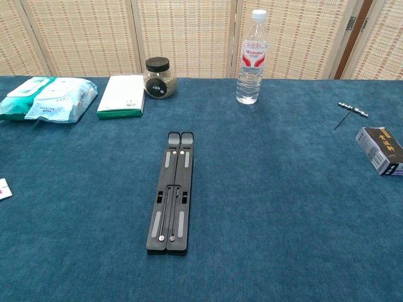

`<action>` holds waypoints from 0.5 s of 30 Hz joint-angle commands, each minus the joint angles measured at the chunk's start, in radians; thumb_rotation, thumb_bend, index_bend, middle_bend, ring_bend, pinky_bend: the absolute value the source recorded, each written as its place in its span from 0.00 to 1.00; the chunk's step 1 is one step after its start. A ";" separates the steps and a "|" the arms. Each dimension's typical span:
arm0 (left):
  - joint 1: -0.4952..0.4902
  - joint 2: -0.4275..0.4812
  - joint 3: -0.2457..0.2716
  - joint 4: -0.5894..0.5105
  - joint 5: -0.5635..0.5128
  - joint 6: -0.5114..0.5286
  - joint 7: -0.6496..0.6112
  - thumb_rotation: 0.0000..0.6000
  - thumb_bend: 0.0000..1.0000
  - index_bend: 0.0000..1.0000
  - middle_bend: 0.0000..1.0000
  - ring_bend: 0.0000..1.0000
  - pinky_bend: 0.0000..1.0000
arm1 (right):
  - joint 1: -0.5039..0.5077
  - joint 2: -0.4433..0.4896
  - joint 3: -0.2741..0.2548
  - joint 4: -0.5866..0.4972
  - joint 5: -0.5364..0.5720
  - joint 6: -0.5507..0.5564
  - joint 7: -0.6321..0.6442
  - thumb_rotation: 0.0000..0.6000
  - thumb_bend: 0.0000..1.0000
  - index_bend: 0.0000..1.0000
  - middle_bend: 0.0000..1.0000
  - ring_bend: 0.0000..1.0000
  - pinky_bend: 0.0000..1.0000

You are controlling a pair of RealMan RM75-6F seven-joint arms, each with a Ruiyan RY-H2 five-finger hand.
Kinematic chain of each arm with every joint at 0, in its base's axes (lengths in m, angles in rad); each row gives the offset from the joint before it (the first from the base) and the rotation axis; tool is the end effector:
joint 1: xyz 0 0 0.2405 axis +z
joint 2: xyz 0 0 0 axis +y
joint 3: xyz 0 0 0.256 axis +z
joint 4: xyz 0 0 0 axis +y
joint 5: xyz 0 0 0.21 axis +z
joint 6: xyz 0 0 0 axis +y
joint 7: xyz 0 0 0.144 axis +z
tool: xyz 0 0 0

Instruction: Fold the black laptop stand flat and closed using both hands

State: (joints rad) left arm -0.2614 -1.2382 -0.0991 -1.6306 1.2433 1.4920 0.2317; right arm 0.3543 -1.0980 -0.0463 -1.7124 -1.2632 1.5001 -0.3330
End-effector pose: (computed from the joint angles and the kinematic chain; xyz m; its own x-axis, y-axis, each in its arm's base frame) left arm -0.2891 0.2403 0.1371 0.4475 -0.0693 0.8916 0.8932 0.0836 -0.4418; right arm -0.2782 -0.2377 0.1576 0.6142 0.0059 0.7891 -0.7889 -0.0201 0.6142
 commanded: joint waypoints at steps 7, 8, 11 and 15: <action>0.122 0.010 0.076 -0.084 0.096 0.136 0.066 1.00 0.15 0.00 0.08 0.08 0.00 | -0.129 0.010 -0.029 -0.012 -0.031 0.054 0.055 1.00 0.18 0.00 0.00 0.00 0.00; 0.128 0.011 0.077 -0.092 0.099 0.143 0.072 1.00 0.15 0.00 0.08 0.08 0.00 | -0.136 0.009 -0.027 -0.012 -0.038 0.060 0.057 1.00 0.18 0.00 0.00 0.00 0.00; 0.139 0.015 0.079 -0.110 0.105 0.143 0.084 1.00 0.15 0.00 0.08 0.08 0.00 | -0.147 0.004 -0.020 -0.010 -0.056 0.059 0.062 1.00 0.18 0.00 0.00 0.00 0.00; 0.142 0.016 0.073 -0.115 0.102 0.127 0.084 1.00 0.15 0.00 0.08 0.08 0.00 | -0.150 -0.006 -0.012 0.006 -0.090 0.045 0.062 1.00 0.18 0.00 0.00 0.00 0.00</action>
State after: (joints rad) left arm -0.1203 -1.2224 -0.0243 -1.7443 1.3463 1.6215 0.3161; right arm 0.2058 -1.0998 -0.0616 -1.7124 -1.3431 1.5485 -0.2720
